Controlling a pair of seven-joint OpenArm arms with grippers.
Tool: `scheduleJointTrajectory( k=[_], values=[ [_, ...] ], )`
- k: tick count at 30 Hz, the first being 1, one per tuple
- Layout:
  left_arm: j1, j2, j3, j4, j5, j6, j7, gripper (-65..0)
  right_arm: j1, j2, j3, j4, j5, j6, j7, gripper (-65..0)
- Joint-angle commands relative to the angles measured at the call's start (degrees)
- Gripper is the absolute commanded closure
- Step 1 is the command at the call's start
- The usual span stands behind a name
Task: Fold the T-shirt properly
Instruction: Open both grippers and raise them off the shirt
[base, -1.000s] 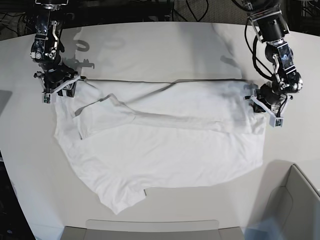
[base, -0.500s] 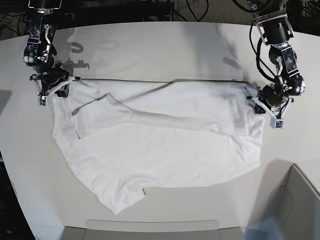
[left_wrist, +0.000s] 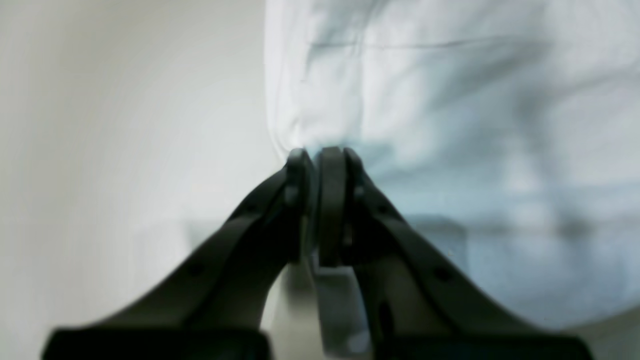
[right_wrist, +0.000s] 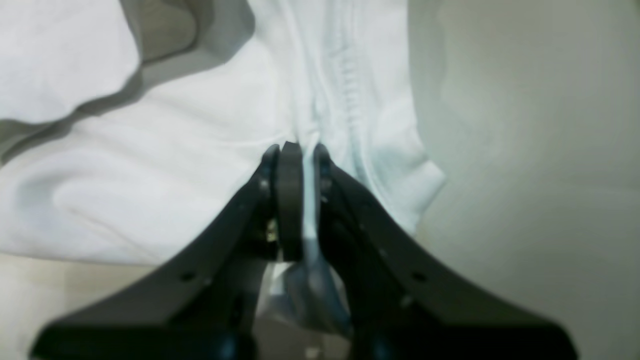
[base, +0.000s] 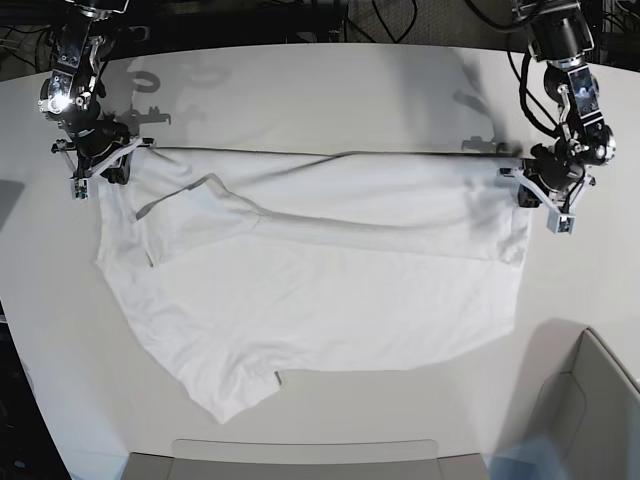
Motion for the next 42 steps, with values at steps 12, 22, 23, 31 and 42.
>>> scheduleJointTrajectory(
  k=[12, 22, 23, 31, 42],
  values=[
    [9.2, -1.4, -5.4, 1.2, 4.1, -2.9, 6.8, 0.0, -10.4, -1.2, 0.0, 0.8, -3.0, -0.6, -0.1, 0.0],
    [15.3, -1.6, -12.0, 1.2, 4.3, -8.6, 6.9, 0.0, -19.1, -3.2, 0.4, 1.2, -3.1, 2.7, 5.3, 0.0],
    [15.4, -1.6, -12.0, 1.2, 4.3, -8.6, 6.9, 0.0, -19.8, -3.3, 0.8, 1.6, -3.1, 2.7, 5.7, 0.0],
    [15.4, -1.4, -16.1, 6.1, 4.3, -8.6, 7.9, 0.0, -19.5, -7.1, 4.7, 9.2, -3.1, 2.9, 5.7, 0.0],
    [15.3, -1.1, -16.5, 20.9, 4.3, -8.6, 12.9, -20.4, -17.2, -7.5, 4.4, 20.1, -3.1, 2.9, 5.6, -13.3]
  ],
)
